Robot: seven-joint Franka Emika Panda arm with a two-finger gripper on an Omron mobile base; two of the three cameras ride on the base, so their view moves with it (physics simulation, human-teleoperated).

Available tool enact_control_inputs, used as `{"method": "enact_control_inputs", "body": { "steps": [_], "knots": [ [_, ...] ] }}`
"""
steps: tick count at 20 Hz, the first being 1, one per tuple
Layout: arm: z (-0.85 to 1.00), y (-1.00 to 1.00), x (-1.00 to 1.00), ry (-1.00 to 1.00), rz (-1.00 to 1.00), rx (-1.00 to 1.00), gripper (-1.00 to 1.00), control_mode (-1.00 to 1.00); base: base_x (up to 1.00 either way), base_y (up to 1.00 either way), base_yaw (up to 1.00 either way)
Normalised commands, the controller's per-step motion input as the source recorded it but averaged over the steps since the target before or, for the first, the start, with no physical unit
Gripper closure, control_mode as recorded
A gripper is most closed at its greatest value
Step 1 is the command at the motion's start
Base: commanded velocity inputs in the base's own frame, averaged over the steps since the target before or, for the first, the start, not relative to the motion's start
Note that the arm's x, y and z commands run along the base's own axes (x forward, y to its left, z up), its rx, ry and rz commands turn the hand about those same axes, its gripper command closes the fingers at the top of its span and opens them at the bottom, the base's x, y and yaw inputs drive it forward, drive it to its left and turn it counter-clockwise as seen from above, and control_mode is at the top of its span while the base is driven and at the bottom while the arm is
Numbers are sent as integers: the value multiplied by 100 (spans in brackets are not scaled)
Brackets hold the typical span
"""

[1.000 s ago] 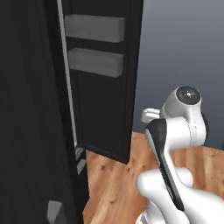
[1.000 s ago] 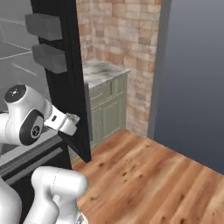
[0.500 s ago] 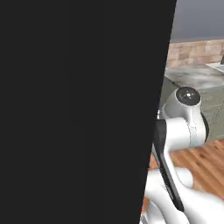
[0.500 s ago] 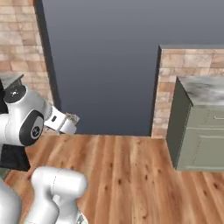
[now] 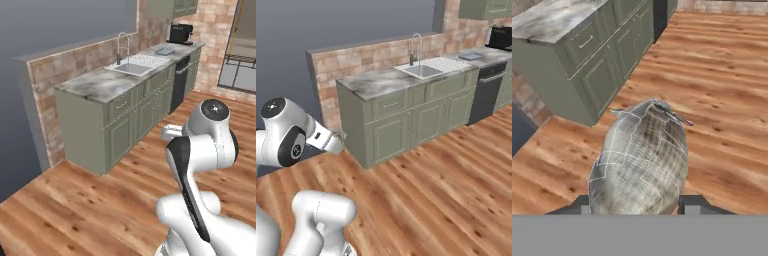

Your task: Take the fish out of the fridge, briefly rinse it in the sink, and place it on the tray next to the sink.

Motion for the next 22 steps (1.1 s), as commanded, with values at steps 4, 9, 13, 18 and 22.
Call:
{"method": "enact_control_inputs", "body": {
  "steps": [4, 9, 13, 18, 22],
  "knots": [
    [0, 0, 0, 0, 0, 0, 100, 100, 99, -7, -50],
    [0, 0, 0, 0, 0, 0, 100, 100, 100, -27, -15],
    [0, 0, 0, 0, 0, 0, 100, 100, 100, -42, -9],
    [0, 0, 0, 0, 0, 0, 100, 100, 100, -42, -8],
    [0, 0, 0, 0, 0, 0, 100, 100, 100, -48, -5]
  ]
}}
